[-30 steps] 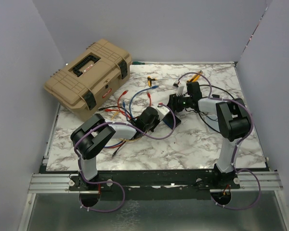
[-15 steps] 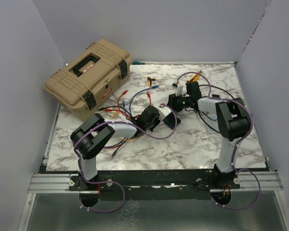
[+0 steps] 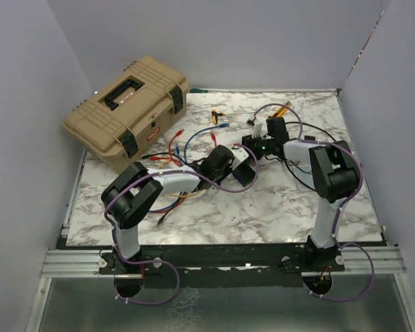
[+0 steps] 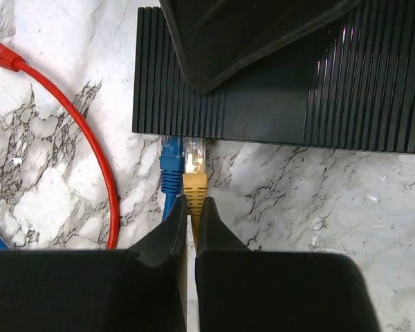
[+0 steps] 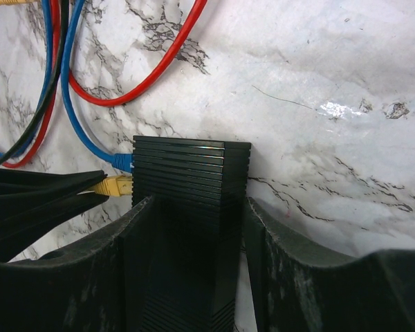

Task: Insert the plug into the switch port
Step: Insert the connector into the switch port.

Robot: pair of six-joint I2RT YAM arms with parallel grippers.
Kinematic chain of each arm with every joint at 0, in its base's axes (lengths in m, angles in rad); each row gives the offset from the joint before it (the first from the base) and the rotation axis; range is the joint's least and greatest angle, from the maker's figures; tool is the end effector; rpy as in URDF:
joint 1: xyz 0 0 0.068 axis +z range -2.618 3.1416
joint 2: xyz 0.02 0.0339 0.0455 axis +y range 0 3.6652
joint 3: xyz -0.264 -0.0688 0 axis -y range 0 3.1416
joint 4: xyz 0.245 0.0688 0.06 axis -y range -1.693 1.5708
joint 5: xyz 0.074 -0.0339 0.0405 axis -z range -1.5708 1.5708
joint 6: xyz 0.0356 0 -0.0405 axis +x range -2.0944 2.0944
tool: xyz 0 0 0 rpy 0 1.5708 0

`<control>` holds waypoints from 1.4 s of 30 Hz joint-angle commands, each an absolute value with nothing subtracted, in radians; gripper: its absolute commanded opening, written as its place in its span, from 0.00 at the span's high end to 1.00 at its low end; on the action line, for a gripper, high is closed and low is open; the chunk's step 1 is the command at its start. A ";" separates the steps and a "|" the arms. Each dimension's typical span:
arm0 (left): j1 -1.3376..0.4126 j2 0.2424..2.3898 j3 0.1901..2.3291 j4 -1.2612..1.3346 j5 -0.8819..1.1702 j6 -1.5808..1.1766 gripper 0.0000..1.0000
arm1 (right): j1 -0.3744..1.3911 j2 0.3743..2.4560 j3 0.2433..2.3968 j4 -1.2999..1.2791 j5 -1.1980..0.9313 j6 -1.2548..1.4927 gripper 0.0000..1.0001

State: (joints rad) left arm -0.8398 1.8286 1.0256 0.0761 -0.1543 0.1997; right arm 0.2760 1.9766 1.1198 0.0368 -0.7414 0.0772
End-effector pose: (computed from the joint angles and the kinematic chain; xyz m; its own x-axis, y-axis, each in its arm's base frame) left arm 0.2592 -0.2809 0.1616 -0.3041 0.6328 -0.7121 0.7339 0.6322 0.2483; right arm 0.3768 0.1317 0.1369 -0.7511 -0.1536 -0.6421 -0.5881 0.5977 0.5449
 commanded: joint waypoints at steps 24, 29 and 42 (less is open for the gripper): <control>-0.777 1.783 0.903 0.408 0.037 0.109 1.00 | 0.319 2.025 1.111 -0.065 -0.851 0.092 0.45; -0.777 1.758 0.900 0.407 0.091 0.119 1.00 | 0.319 2.025 1.111 -0.067 -0.848 0.092 0.45; -0.777 1.765 0.872 0.405 0.162 0.093 1.00 | 0.292 1.962 1.072 -0.025 -0.722 0.155 0.41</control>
